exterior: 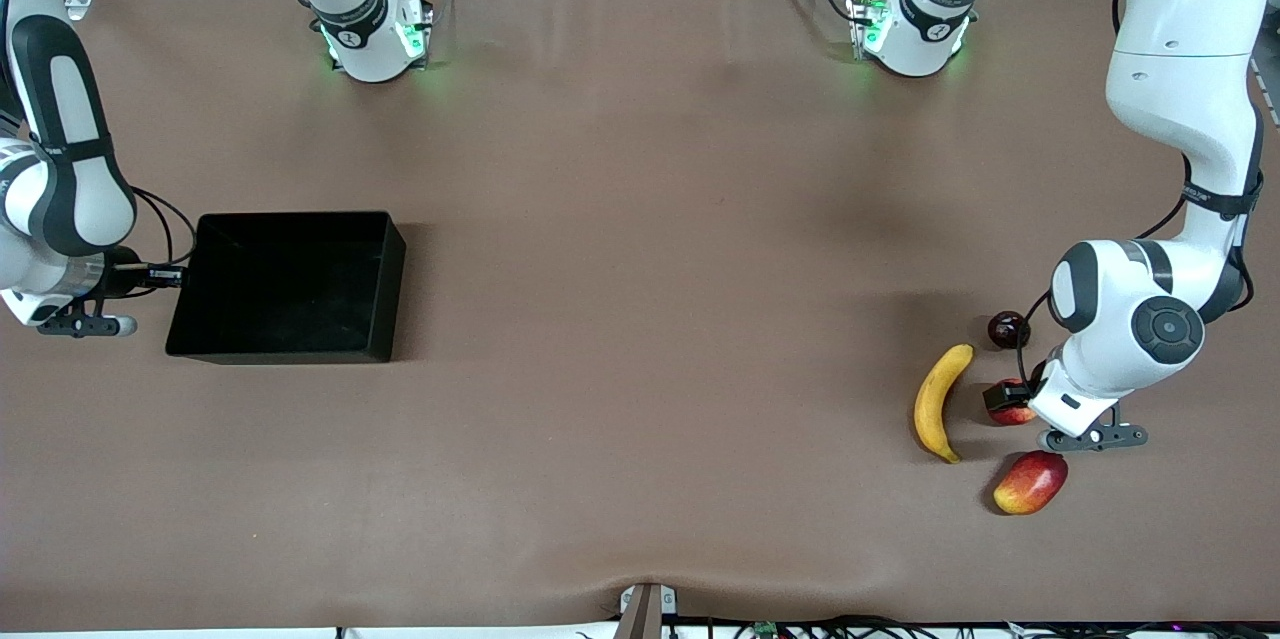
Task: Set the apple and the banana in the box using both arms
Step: 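Lift the apple with the left gripper while the right gripper approaches the box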
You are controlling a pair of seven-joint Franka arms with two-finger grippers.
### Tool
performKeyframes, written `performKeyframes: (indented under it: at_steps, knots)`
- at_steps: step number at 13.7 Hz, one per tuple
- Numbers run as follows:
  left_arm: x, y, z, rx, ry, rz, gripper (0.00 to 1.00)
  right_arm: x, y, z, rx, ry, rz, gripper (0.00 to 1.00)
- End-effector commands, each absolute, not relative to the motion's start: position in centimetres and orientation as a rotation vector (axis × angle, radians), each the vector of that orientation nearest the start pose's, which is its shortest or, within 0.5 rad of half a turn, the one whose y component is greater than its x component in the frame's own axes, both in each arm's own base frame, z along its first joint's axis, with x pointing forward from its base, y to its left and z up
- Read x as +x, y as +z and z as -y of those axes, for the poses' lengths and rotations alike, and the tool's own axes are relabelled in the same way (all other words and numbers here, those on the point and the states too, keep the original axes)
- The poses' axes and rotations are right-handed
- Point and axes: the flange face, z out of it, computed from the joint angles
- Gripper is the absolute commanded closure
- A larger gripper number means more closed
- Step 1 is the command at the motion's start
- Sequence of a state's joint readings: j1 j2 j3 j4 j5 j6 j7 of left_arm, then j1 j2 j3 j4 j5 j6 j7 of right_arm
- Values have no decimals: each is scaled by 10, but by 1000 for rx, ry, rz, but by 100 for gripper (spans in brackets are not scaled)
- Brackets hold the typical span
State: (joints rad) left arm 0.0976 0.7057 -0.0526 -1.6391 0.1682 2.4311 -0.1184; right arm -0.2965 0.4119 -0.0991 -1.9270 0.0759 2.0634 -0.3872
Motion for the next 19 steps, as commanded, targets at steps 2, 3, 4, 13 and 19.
performKeyframes:
  at_steps: [2,3,4,13,19]
  knots:
    - [693,210,-30,-3054,-145,70,71,556,294,210,-2834,441,-86,100]
    - [693,211,-29,-3054,-145,51,97,562,308,204,-2813,459,-62,100]
    - [693,213,-28,-3054,-142,41,100,572,325,196,-2814,459,-29,100]
    - [661,378,2,-3029,-15,30,100,611,359,53,-2658,479,21,100]
    - [607,433,86,-3044,-63,105,100,616,364,-111,-2676,518,-51,100]
